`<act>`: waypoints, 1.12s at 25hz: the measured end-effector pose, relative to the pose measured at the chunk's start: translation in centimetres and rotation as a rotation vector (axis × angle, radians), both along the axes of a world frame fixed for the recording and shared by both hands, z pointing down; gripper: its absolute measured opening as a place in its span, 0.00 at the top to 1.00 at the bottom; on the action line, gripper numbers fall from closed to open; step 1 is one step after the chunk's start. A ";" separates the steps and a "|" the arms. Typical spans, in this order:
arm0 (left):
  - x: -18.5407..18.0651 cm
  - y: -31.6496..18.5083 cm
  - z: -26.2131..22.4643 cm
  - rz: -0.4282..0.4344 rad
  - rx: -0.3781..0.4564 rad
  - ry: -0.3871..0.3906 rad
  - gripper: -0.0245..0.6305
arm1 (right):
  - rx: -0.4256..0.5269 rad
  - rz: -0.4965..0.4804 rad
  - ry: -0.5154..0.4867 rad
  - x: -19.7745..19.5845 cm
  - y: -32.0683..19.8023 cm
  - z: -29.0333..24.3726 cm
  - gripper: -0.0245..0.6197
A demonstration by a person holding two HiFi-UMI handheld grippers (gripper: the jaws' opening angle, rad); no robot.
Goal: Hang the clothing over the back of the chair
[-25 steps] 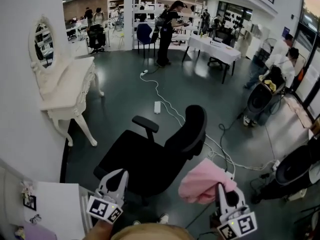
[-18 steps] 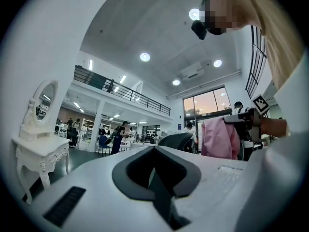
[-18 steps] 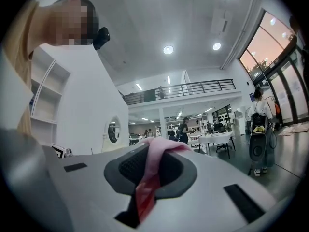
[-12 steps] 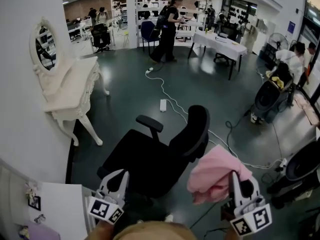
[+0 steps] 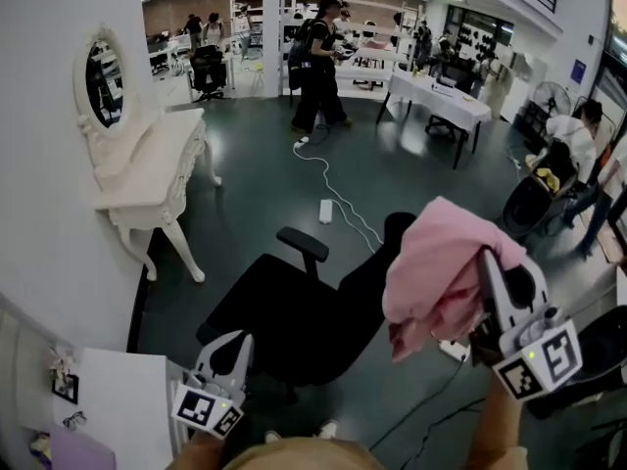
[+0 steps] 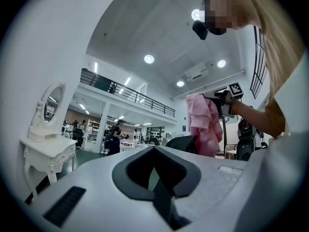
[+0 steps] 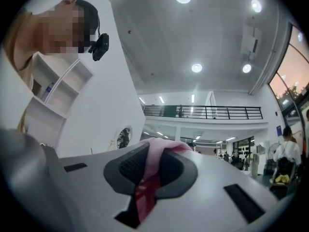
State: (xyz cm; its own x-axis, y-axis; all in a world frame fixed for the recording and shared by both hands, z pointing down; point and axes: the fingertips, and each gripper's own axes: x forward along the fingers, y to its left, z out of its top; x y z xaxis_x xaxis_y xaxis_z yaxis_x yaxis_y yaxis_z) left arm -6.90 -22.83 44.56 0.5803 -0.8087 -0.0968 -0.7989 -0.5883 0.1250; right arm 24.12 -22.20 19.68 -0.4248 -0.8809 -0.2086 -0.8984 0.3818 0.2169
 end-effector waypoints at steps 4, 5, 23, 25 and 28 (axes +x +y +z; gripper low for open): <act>-0.6 0.3 -1.6 0.009 0.036 0.003 0.96 | 0.009 -0.018 0.100 -3.2 -2.4 -1.5 0.90; -0.6 0.3 -2.0 0.009 0.046 0.002 0.96 | 0.007 -0.023 0.123 -4.0 -3.0 -1.5 0.90; -2.0 -1.6 -9.5 -0.037 0.182 0.017 0.96 | -0.064 -0.044 0.236 -9.8 -10.3 0.5 0.90; -1.9 -1.5 -9.6 -0.033 0.188 0.014 0.96 | -0.087 -0.056 0.256 -10.7 -11.2 1.9 0.90; -1.9 -1.5 -9.7 -0.030 0.189 0.011 0.96 | -0.126 -0.084 0.272 -12.4 -12.7 3.5 0.90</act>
State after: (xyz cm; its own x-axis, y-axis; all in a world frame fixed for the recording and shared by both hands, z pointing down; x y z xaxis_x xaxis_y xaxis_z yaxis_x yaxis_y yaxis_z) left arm -8.81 -24.38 34.90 0.5546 -0.7921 -0.2551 -0.8155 -0.5784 0.0229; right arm 11.72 -34.92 23.22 -0.5223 -0.8522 0.0315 -0.7782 0.4915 0.3909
